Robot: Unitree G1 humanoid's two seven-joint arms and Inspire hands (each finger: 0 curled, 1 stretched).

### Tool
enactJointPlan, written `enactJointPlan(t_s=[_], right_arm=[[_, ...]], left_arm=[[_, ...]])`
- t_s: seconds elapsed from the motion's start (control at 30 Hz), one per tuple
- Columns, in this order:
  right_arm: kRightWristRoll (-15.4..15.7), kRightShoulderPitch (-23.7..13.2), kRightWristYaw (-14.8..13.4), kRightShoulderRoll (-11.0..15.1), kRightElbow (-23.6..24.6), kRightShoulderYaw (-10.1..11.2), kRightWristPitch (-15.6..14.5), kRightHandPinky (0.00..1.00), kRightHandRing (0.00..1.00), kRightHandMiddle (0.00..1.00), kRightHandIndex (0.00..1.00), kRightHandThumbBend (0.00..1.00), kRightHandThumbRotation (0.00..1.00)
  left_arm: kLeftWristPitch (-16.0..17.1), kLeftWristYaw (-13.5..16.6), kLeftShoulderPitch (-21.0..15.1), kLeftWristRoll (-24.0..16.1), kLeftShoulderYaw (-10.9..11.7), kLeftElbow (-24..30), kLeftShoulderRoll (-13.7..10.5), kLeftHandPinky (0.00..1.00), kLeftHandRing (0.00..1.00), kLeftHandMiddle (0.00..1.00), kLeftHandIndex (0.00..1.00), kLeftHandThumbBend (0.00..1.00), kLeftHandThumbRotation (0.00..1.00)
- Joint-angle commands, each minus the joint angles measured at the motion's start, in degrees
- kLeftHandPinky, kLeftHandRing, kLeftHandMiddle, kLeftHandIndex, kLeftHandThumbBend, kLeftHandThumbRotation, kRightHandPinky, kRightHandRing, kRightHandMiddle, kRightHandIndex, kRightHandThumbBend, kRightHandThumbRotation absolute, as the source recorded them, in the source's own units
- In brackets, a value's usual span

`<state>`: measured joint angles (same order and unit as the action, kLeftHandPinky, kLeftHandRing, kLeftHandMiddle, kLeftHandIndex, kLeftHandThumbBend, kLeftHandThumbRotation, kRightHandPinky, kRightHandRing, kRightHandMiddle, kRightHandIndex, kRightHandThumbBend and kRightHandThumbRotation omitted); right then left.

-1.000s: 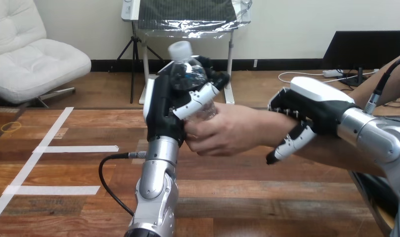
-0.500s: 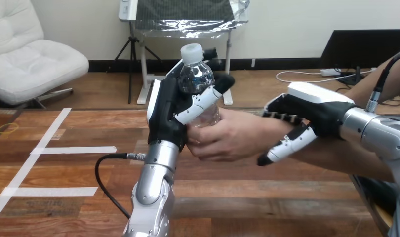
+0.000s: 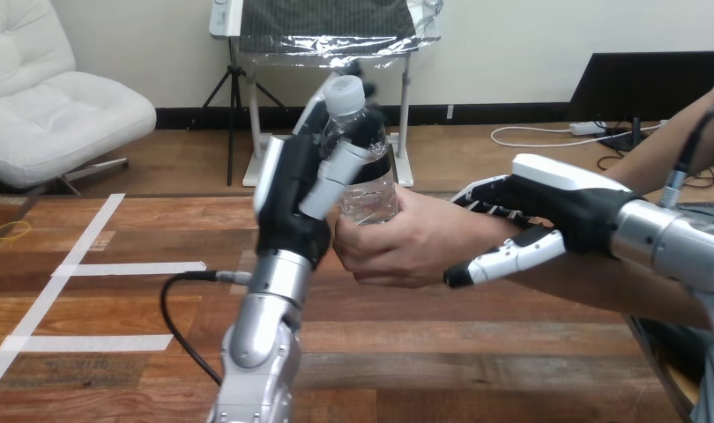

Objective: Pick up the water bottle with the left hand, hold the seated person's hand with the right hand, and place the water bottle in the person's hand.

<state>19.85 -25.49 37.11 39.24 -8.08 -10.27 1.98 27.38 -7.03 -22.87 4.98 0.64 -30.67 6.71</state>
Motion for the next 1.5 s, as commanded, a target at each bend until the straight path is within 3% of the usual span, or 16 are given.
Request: enactJointPlan(t_s=[0.0, 0.63, 0.77, 1.0, 1.13, 1.3, 1.47], right_arm=[[-2.2, 0.1, 0.2, 1.6, 2.3, 3.1, -0.9, 0.59, 0.69, 0.75, 0.81, 1.0, 0.68], [-8.3, 3.2, -0.6, 0.9, 4.3, 6.6, -1.5, 0.61, 0.73, 0.77, 0.83, 1.0, 0.74], [-9.8, 5.2, -4.0, -0.7, 5.6, 8.8, -0.4, 0.62, 0.75, 0.79, 0.84, 1.0, 0.77], [-9.6, 7.7, -10.9, -3.0, 6.8, 10.6, 3.3, 0.58, 0.71, 0.77, 0.83, 1.0, 0.84], [-11.2, 9.4, -14.7, -5.7, 8.0, 12.3, 3.8, 0.57, 0.71, 0.77, 0.83, 1.0, 0.88], [-12.7, 11.1, -18.2, -8.1, 9.6, 13.6, 5.1, 0.59, 0.73, 0.78, 0.84, 1.0, 0.94], [-16.4, 12.8, -20.7, -11.3, 10.9, 15.1, 8.7, 0.6, 0.75, 0.79, 0.84, 1.0, 0.98]], left_arm=[[-1.1, 0.5, 1.1, 0.6, 0.1, 5.2, 0.1, 0.84, 0.89, 0.87, 0.88, 0.87, 0.96], [-4.2, -0.3, 5.4, 0.6, -1.1, 11.6, -1.5, 0.88, 0.92, 0.91, 0.89, 0.87, 0.99], [-5.7, -0.5, 7.4, 0.9, -1.6, 14.9, -1.7, 0.9, 0.93, 0.91, 0.89, 0.87, 1.0], [-7.3, -0.2, 9.3, 1.6, -2.1, 18.5, -1.8, 0.91, 0.93, 0.91, 0.89, 0.89, 1.0], [-8.3, -0.1, 10.7, 2.4, -2.4, 21.2, -1.9, 0.91, 0.93, 0.91, 0.88, 0.88, 1.0], [-9.4, -0.1, 12.5, 3.0, -2.9, 24.4, -2.2, 0.91, 0.92, 0.9, 0.87, 0.87, 1.0], [-10.2, -0.3, 14.8, 3.5, -3.4, 28.6, -2.5, 0.89, 0.91, 0.9, 0.87, 0.85, 1.0]])
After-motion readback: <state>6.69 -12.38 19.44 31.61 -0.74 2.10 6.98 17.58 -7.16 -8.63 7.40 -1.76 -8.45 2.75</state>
